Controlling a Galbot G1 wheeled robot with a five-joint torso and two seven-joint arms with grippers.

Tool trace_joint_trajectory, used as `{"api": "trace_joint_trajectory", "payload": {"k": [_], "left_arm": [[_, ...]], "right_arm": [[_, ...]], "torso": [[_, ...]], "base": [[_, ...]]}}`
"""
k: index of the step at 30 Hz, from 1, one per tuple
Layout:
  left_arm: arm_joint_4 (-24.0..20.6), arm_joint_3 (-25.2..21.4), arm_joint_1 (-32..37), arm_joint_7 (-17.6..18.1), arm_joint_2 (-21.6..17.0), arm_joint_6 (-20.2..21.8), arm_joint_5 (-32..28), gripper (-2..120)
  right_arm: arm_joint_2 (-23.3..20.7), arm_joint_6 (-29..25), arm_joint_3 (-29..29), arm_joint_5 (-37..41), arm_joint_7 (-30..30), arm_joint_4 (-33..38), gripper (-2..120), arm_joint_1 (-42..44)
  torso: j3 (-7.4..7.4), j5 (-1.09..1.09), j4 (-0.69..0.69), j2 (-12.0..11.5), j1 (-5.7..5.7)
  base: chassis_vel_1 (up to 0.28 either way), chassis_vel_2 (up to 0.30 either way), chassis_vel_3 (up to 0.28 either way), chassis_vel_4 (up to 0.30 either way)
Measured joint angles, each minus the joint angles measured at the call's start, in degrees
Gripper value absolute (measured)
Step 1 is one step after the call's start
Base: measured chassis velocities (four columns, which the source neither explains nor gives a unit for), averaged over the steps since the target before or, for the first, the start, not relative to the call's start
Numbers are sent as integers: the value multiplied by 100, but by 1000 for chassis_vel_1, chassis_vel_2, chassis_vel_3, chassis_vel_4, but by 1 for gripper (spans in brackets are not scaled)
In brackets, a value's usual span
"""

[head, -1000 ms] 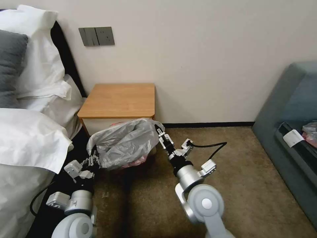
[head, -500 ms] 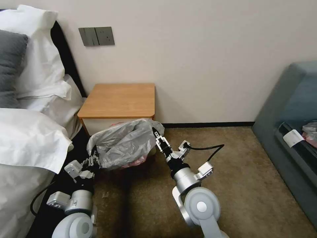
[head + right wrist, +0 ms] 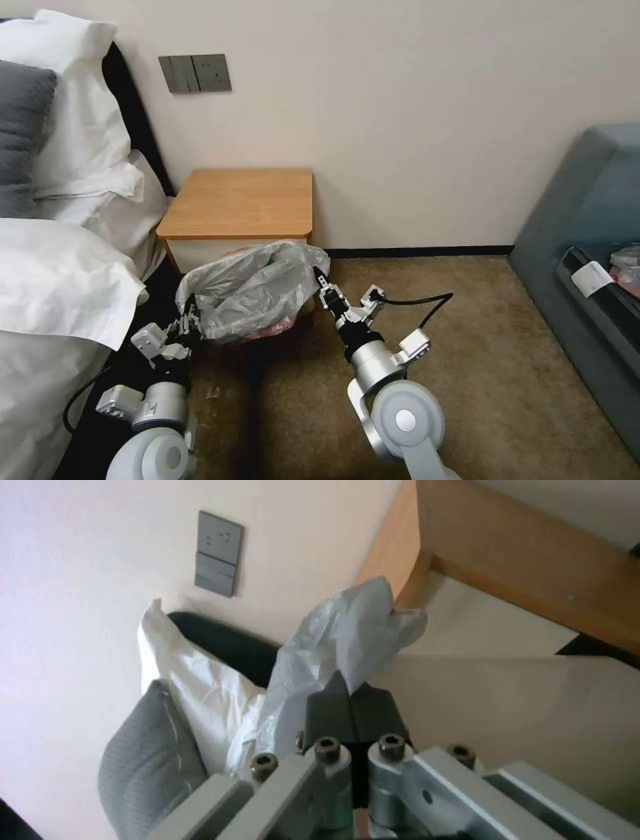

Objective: Pick up the garbage bag from the table and place it over the trash can.

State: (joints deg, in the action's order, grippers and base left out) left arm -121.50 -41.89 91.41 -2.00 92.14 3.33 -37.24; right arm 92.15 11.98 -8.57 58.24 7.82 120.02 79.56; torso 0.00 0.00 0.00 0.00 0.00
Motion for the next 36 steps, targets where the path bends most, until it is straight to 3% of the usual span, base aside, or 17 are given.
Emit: {"api": "trace_joint_trajectory", "payload": {"k": [10,22,36], "left_arm": [[-80,-31,-53,84,0,61,-281,11],[-367,207,273,115,0,249,-532,11],[-540,528,421,56,0,269,-516,11]], "right_arm": [[-34,-89,-5,-981,-163,-134,0,142],[-396,-824,-80,-2617,-227,-893,0,-229],[-581,-903,-63,-4223,-71,-1463,0,-290]], "torso": [[0,0,0,0,0],[0,1,0,0,0],[0,-3,0,0,0]], "base": [[0,0,0,0],[0,0,0,0],[0,0,0,0]]}}
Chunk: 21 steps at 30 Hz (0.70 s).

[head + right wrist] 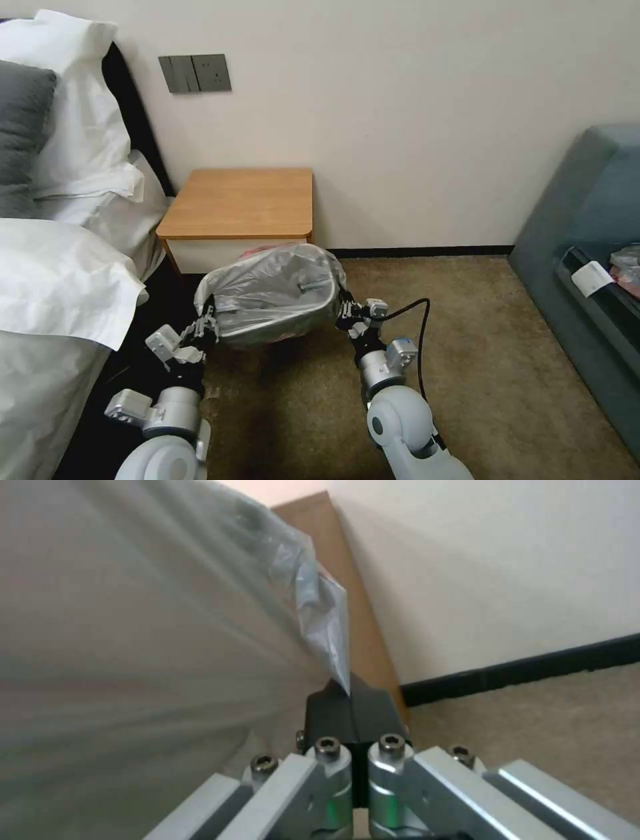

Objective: Pick up the garbage bag from the table and place it over the trash can.

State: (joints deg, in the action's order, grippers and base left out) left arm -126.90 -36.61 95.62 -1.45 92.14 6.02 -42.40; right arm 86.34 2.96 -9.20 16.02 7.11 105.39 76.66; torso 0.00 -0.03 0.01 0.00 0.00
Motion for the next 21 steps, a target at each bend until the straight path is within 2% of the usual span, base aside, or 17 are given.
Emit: {"api": "trace_joint_trajectory", "payload": {"k": [7,12,16,18,19,21], "left_arm": [[-86,40,29,-22,0,-1,3,11],[-85,45,12,-24,0,1,2,11],[-44,52,-24,-26,-1,2,6,11],[87,-29,-78,-27,-1,-23,154,11],[87,-29,-78,-27,-1,-23,154,11],[299,-143,-154,-15,-1,-49,455,11]], "right_arm": [[-128,70,-53,-712,116,-236,0,52],[-203,104,-56,-933,150,-316,0,104],[-273,-25,-98,-1363,130,-436,0,162],[-297,-170,-176,-1641,69,-312,10,263],[-297,-170,-176,-1641,69,-312,10,263],[-408,-310,-309,-1906,-37,-60,20,429]], "torso": [[0,4,0,0,0],[0,7,-2,0,0],[0,6,-1,0,0],[0,5,-1,0,0],[0,5,-1,0,0],[0,3,-1,0,0]], "base": [[0,0,0,0],[0,0,0,0],[0,0,0,0],[0,0,0,0],[0,0,0,0],[0,0,0,0]]}}
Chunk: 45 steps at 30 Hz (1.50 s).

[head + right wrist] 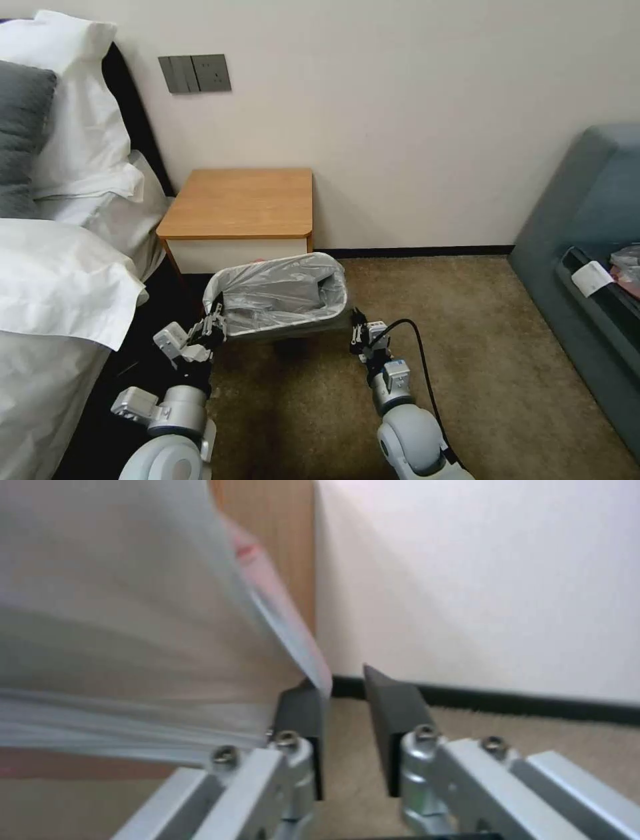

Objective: Pick up the garbage bag from the table and place it over the trash can.

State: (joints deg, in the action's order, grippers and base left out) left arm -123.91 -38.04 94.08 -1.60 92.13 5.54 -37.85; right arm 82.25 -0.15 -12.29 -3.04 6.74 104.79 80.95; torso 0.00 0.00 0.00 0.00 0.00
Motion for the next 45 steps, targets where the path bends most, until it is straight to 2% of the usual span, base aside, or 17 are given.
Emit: {"api": "trace_joint_trajectory", "payload": {"k": [3,6,7,9,11,15,22,25,29,31,32,35,38,40,42,44,45], "left_arm": [[101,-50,-34,21,0,0,176,11],[240,-95,-126,120,-43,56,354,11],[240,-95,-126,120,-43,56,354,11],[292,-155,-174,213,-72,60,422,11],[315,-139,-199,228,-78,67,436,11],[368,-121,-213,260,-63,89,444,11],[358,-93,-158,256,-51,78,475,11],[416,-78,-100,200,-51,-67,821,11],[519,-54,-77,143,-74,-206,1253,11],[548,13,-44,95,-119,-276,1662,11],[548,13,-44,95,-119,-276,1662,11],[559,100,-31,-5,-148,-380,2183,11],[576,125,-35,-26,-155,-410,2322,11],[638,155,-36,-59,-174,-498,2641,11],[654,157,-35,-64,-175,-520,2714,11],[696,178,-35,-75,-179,-553,2951,11],[696,178,-35,-75,-179,-553,2951,11]], "right_arm": [[-113,-28,-105,-91,-130,189,27,131],[-490,-102,-458,-103,-427,605,41,497],[-490,-102,-458,-103,-427,605,41,497],[-637,-109,-745,1,-482,749,52,674],[-670,-124,-827,41,-542,815,54,736],[-718,-189,-1093,118,-606,890,75,831],[-641,-201,-1045,473,-572,1119,94,697],[-614,-220,-806,1072,-505,1426,100,472],[-714,-219,-677,1165,-582,1597,98,252],[-1028,-218,-501,1145,-687,1733,93,-97],[-1028,-218,-501,1145,-687,1733,93,-97],[-1605,-183,-301,1146,-950,1808,80,-578],[-1828,-168,-226,1163,-1075,1812,74,-710],[-2393,-125,3,1213,-1383,1822,62,-972],[-2547,-100,69,1224,-1478,1833,59,-1037],[-3173,198,383,1256,-1868,1911,47,-1413],[-3173,198,383,1256,-1868,1911,47,-1413]], "torso": [[0,1,0,0,0],[0,1,0,0,0],[0,1,0,0,0],[0,-2,-1,0,0],[-1,3,-1,0,0],[0,2,-1,0,0],[0,0,0,0,0],[0,0,1,0,0],[0,0,1,0,0],[0,0,1,0,0],[0,0,1,0,0],[0,0,1,0,0],[0,1,0,0,0],[0,1,0,0,0],[0,1,0,0,0],[0,2,-1,0,0],[0,2,-1,0,0]], "base": [[0,0,0,0],[0,0,0,0],[0,0,0,0],[0,0,0,0],[0,0,0,0],[0,0,0,0],[0,0,0,0],[0,0,0,0],[0,0,0,0],[0,0,0,0],[0,0,0,0],[0,0,0,0],[0,0,0,0],[0,0,0,0],[0,0,0,0],[0,0,0,0],[0,0,0,0]]}}
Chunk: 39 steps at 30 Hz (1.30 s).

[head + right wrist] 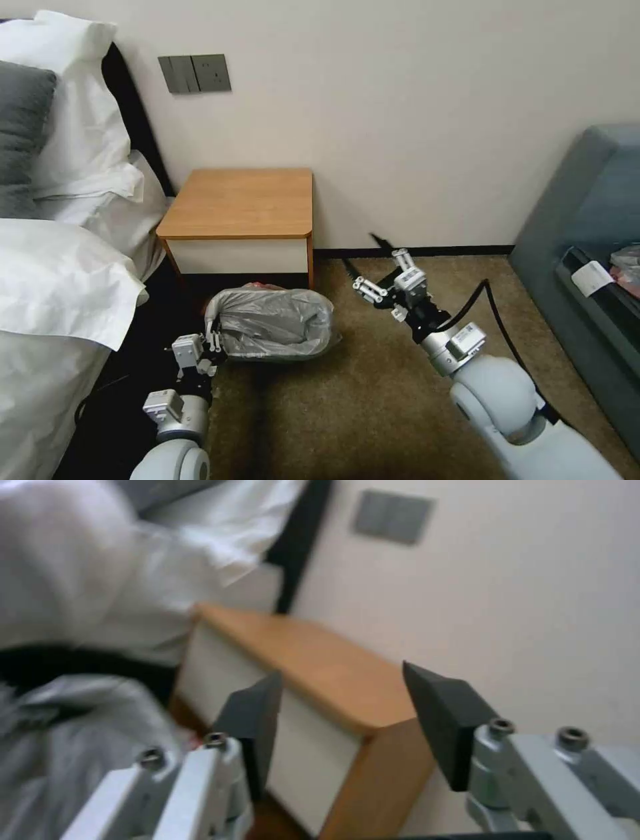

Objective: Pick up the garbage bag from the table and place it over the trash can.

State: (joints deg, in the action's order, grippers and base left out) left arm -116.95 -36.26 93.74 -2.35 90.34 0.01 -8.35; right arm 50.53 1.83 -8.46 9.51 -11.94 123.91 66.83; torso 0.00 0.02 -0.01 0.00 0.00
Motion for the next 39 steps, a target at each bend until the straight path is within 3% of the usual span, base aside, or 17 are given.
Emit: {"api": "trace_joint_trajectory", "payload": {"k": [2,5,6,9,10,12,13,15,20,25,30,39], "left_arm": [[0,11,0,-1,0,-3,48,11],[0,51,0,-20,4,-15,250,11],[0,51,0,-20,4,-15,250,11],[15,69,-21,-23,16,-26,385,11],[15,69,-21,-23,16,-26,385,11],[59,70,-53,-23,22,-32,490,11],[59,70,-53,-23,22,-32,490,11],[100,71,-93,-23,36,-33,543,11],[141,75,-166,-22,78,-16,531,11],[142,92,-188,-18,123,30,456,11],[117,155,-187,-28,178,101,363,11],[77,250,-181,-34,179,125,441,11]], "right_arm": [[-215,107,178,1,-88,-1,42,-206],[-786,495,1172,-6,-237,-157,25,-1179],[-786,495,1172,-6,-237,-157,25,-1179],[-903,864,2242,97,-263,-393,10,-2257],[-903,864,2242,97,-263,-393,10,-2257],[-830,1135,2899,231,-227,-589,0,-2886],[-830,1135,2899,231,-227,-589,0,-2886],[-682,1429,3595,324,-215,-777,0,-3454],[-396,1656,4445,431,-486,-1142,0,-4291],[-142,1645,4898,406,-741,-1554,0,-4861],[339,1299,5455,-37,-1401,-2528,0,-5578],[946,1370,6227,-5,-1442,-3323,0,-5969]], "torso": [[0,-2,0,0,0],[1,-1,1,0,0],[1,-1,1,0,0],[1,-1,2,0,0],[1,-1,2,0,0],[1,-2,2,0,0],[1,-2,2,0,0],[1,-2,1,0,0],[1,-1,0,0,0],[1,-3,2,0,0],[1,-2,1,0,0],[0,-2,0,0,0]], "base": [[0,0,0,0],[0,0,0,0],[0,0,0,0],[0,0,0,0],[0,0,0,0],[0,0,0,0],[0,0,0,0],[0,0,0,0],[0,0,0,0],[0,0,0,0],[0,0,0,0],[0,0,0,0]]}}
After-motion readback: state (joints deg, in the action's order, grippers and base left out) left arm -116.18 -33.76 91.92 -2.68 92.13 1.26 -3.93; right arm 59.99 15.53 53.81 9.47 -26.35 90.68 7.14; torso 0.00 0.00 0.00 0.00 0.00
